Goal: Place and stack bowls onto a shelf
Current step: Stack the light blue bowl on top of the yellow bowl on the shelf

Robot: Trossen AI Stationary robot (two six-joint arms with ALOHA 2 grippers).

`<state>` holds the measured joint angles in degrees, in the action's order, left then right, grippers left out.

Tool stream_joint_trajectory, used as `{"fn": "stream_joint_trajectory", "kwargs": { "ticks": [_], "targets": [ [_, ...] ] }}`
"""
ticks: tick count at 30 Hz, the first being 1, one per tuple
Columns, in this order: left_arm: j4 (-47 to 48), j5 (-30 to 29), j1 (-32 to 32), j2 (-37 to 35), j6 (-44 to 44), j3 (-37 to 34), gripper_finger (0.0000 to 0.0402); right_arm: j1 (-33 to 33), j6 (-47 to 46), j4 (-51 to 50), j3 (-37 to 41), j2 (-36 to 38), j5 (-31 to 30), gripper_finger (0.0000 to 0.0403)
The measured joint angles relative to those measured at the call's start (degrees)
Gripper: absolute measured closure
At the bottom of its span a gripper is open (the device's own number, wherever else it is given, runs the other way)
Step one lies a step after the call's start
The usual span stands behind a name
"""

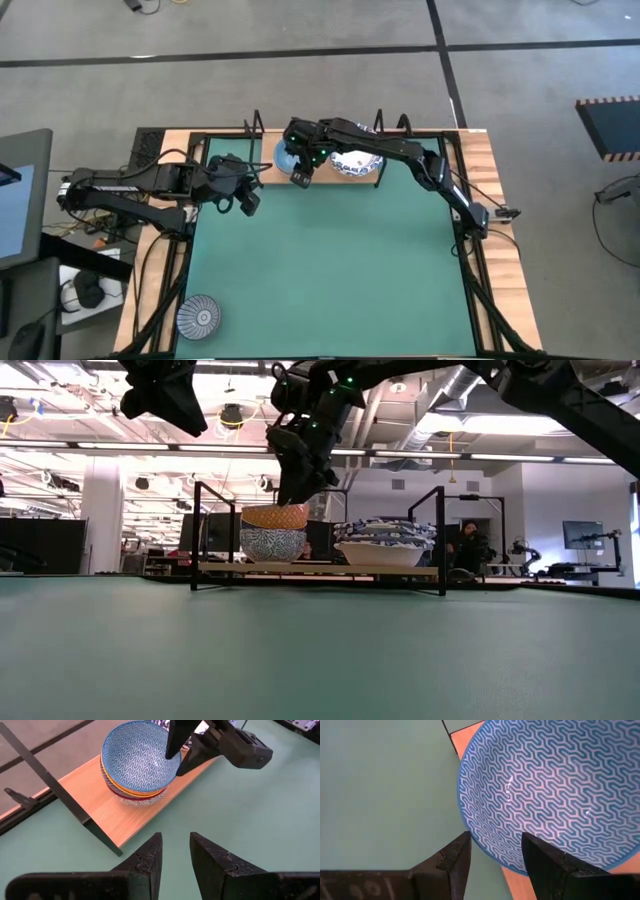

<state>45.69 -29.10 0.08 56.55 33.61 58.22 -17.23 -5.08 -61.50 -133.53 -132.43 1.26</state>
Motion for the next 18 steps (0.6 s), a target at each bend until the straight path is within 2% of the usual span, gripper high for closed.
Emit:
{"fn": "stream_joint_trajectory", "kwargs": {
  "ticks": [7, 14, 16, 18],
  "targets": [
    [1.1, 3.7, 0.0, -0.8, -0.8, 0.0, 0.0317, 1.3, -0.5, -2.8, -1.2, 1.0, 0.0, 0.0204],
    [6.9, 16.0, 0.0, -4.0, -2.9, 0.0, 0.0317, 4.9, 0.0, -5.1, -0.9, 2.6, 2.0, 0.0204],
    [8.5, 18.0, 0.0, -4.8, -2.9, 0.0, 0.0317, 6.2, 1.8, -5.7, -0.9, 2.1, 1.7, 0.0204],
    [11.2, 18.2, 0.0, -5.2, -2.9, 0.0, 0.0317, 7.4, 2.4, -3.7, -0.4, 0.7, -1.3, 0.0204]
  ]
}}
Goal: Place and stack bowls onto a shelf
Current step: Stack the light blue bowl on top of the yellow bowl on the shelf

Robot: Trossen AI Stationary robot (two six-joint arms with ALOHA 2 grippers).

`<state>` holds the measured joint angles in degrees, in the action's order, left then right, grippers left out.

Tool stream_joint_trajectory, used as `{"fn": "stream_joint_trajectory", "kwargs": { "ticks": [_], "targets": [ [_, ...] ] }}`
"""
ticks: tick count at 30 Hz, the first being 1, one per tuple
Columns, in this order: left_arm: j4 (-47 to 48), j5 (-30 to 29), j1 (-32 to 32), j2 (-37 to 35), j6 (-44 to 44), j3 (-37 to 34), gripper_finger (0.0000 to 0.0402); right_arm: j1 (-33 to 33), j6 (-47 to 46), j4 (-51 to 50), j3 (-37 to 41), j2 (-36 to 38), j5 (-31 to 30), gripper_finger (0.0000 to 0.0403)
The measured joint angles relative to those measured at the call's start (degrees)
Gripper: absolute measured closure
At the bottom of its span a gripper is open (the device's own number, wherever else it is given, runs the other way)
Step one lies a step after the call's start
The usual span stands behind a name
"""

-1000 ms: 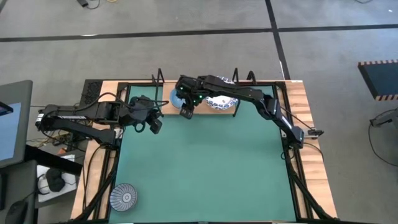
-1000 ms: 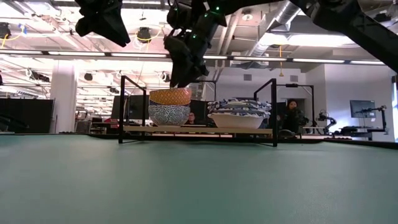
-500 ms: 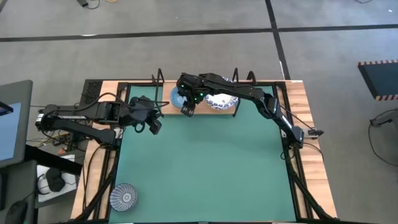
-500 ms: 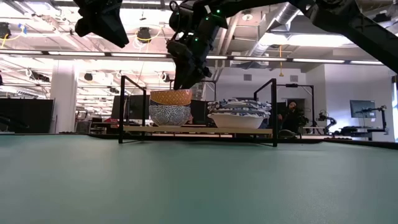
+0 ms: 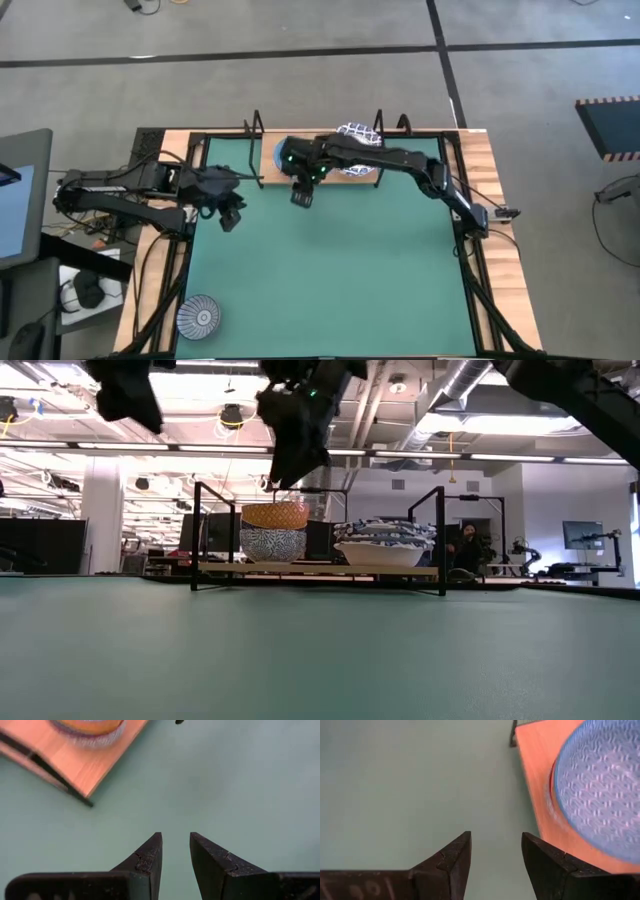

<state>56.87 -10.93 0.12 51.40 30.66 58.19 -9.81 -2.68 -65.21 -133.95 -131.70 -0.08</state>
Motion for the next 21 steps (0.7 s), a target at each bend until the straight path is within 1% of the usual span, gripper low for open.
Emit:
{"fn": "stream_joint_trajectory", "kwargs": {
  "ticks": [2, 4, 6, 8, 10, 14, 17, 21],
  "targets": [
    [1.6, -0.3, 0.7, -0.2, -0.3, -0.8, 0.0317, 0.8, 0.1, 1.6, 0.9, -0.9, -3.8, 0.0205],
    [2.8, -0.3, 1.8, -0.2, -0.4, -2.7, 0.0317, 1.6, 0.2, 6.4, 3.5, -1.0, -8.3, 0.0208],
    [2.9, 0.7, 3.2, -0.2, 0.1, -4.7, 0.0317, 2.2, -0.1, 12.5, 6.1, -0.6, -11.6, 0.0215],
    [2.6, 2.6, 4.7, -0.2, 1.0, -6.6, 0.0317, 2.4, -0.2, 13.5, 7.0, -0.7, -14.5, 0.0223],
    [2.6, 3.3, 6.2, 0.0, 2.4, -8.2, 0.0317, 2.4, 0.2, 13.6, 7.1, -0.9, -15.6, 0.0232],
    [2.2, 3.1, 8.3, -0.1, 4.7, -9.4, 0.0317, 2.3, 1.2, 19.2, 11.3, -0.5, -16.5, 0.0245],
    [2.3, 2.8, 8.9, 0.0, 5.6, -9.6, 0.0317, 2.0, 1.9, 20.4, 13.4, -1.0, -16.6, 0.0250],
    [2.2, 2.7, 8.9, 0.0, 5.6, -9.6, 0.0317, 0.8, 2.7, 21.5, 14.2, -0.7, -16.6, 0.0250]
  ]
}}
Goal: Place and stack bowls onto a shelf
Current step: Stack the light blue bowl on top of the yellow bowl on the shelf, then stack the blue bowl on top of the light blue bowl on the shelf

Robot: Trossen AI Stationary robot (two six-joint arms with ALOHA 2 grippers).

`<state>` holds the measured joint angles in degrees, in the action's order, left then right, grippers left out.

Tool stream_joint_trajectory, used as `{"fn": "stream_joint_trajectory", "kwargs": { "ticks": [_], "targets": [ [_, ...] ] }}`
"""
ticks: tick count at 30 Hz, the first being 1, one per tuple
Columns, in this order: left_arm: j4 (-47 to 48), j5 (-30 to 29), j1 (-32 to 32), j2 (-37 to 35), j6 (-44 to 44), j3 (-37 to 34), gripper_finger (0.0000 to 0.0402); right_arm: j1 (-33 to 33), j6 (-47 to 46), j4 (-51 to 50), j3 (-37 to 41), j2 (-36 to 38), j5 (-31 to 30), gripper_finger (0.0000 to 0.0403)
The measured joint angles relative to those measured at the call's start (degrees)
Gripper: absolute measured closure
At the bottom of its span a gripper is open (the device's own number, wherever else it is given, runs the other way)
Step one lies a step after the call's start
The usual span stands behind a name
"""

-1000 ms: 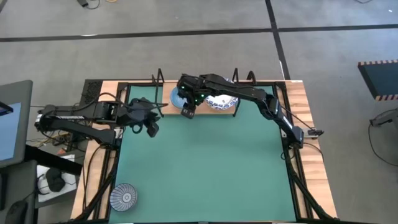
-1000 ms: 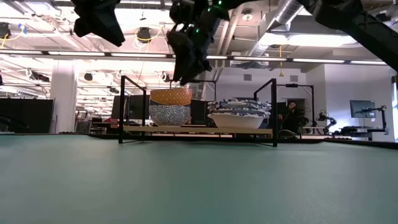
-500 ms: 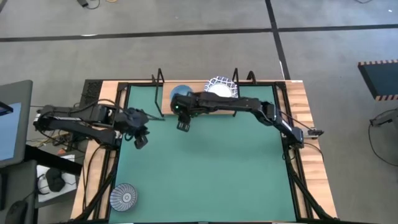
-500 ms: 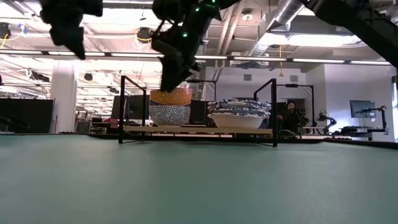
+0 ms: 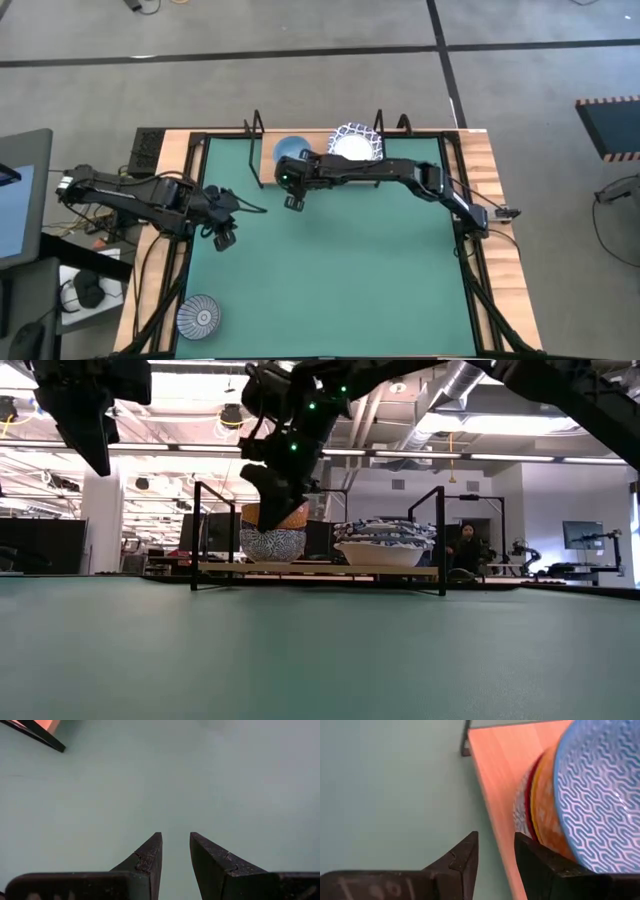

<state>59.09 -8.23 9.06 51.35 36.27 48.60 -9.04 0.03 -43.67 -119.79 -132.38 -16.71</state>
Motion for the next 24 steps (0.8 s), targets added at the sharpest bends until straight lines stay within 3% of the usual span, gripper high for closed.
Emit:
{"fn": "stream_joint_trajectory", "kwargs": {
  "ticks": [14, 18, 21, 24],
  "targets": [
    [-0.1, -0.1, 0.0, 0.0, 0.4, 0.0, 0.0317, -4.3, 0.4, 1.1, 0.3, -0.1, -1.0, 0.0250],
    [0.0, 0.8, 0.0, 0.0, 0.4, 0.0, 0.0317, -3.4, 0.4, 0.6, 0.3, -0.1, 2.0, 0.0250],
    [1.5, 5.6, 0.0, 0.0, 0.2, 0.0, 0.0317, -2.4, -0.8, -0.6, 0.3, -0.1, 6.7, 0.0246],
    [2.9, 15.6, 0.1, 0.0, -2.2, -0.5, 0.0317, -1.5, -3.7, -1.7, 0.3, -0.1, 12.6, 0.0239]
  ]
}}
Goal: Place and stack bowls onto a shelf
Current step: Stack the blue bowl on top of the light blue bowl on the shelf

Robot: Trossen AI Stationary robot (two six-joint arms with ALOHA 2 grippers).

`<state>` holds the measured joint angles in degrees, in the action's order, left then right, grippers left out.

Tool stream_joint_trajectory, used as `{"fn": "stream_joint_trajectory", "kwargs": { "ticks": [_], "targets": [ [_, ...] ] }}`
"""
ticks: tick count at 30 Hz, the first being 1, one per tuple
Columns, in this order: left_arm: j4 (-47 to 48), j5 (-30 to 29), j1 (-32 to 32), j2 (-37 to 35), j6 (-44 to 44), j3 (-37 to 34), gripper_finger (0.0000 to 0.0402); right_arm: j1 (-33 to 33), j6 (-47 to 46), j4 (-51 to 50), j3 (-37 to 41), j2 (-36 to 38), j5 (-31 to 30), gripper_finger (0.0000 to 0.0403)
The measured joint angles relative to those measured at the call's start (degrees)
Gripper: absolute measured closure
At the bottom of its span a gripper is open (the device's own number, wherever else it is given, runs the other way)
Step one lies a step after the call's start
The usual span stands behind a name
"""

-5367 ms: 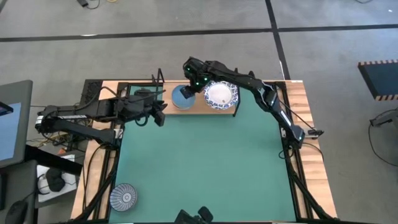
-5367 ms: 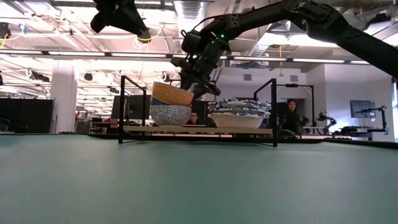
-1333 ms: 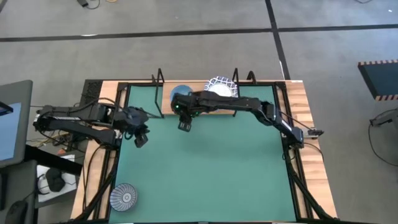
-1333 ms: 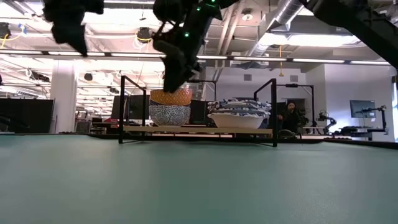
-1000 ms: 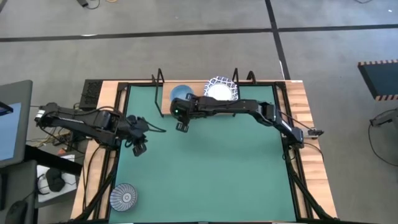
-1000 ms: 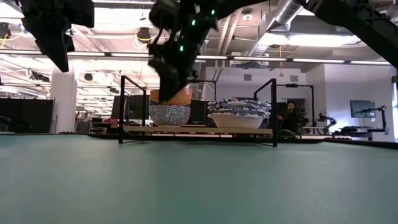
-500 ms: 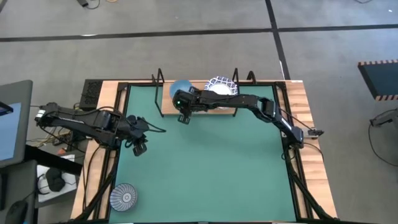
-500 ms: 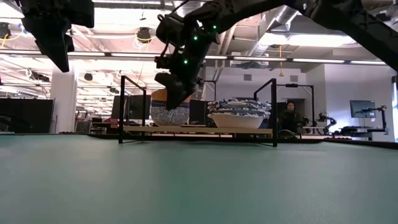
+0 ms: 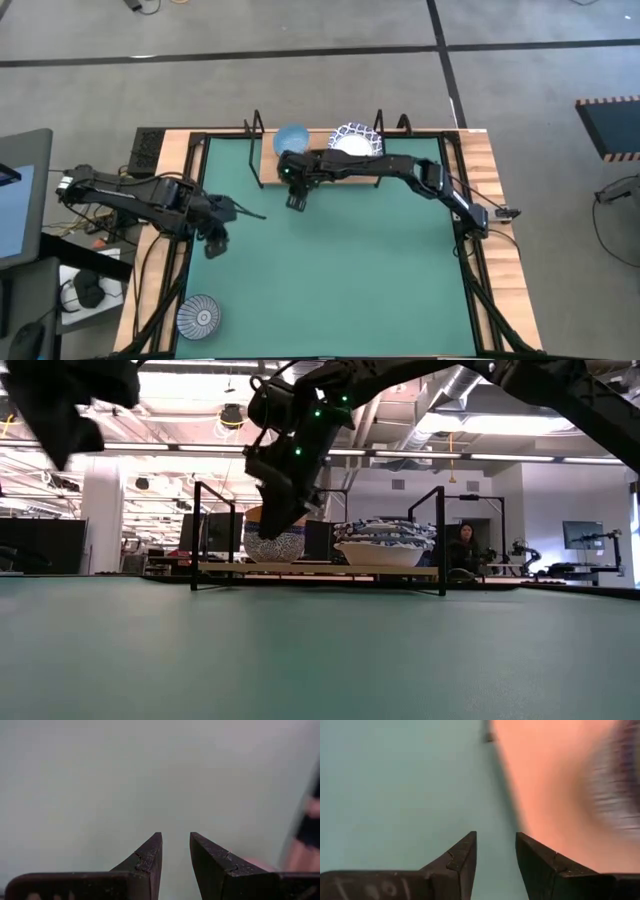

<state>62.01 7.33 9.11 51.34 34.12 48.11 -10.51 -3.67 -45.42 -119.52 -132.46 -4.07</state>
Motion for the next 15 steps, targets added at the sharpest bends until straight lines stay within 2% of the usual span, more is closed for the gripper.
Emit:
{"fn": "stream_joint_trajectory", "kwargs": {
  "ticks": [2, 4, 8, 11, 15],
  "targets": [
    [0.0, 5.3, 0.8, 0.0, -0.7, -1.3, 0.0317, 0.4, -2.0, -0.3, 0.0, 0.0, 4.8, 0.0232],
    [-0.8, 7.2, 2.9, 0.0, 0.6, -3.2, 0.0317, 0.7, -3.9, -0.4, 0.0, 0.0, 9.0, 0.0224],
    [-9.8, 12.5, 10.9, 0.0, 5.8, -9.1, 0.0317, 1.0, -7.8, -1.0, 0.0, 1.3, 15.2, 0.0208],
    [-18.0, 16.6, 16.7, 0.2, 10.5, -12.3, 0.0317, 1.5, -10.2, -1.0, -0.1, 3.2, 16.1, 0.0200],
    [-23.0, 13.4, 23.4, 0.3, 15.3, -14.2, 0.0317, 2.5, -10.4, -0.7, -0.1, 5.9, 14.6, 0.0195]
  ]
}}
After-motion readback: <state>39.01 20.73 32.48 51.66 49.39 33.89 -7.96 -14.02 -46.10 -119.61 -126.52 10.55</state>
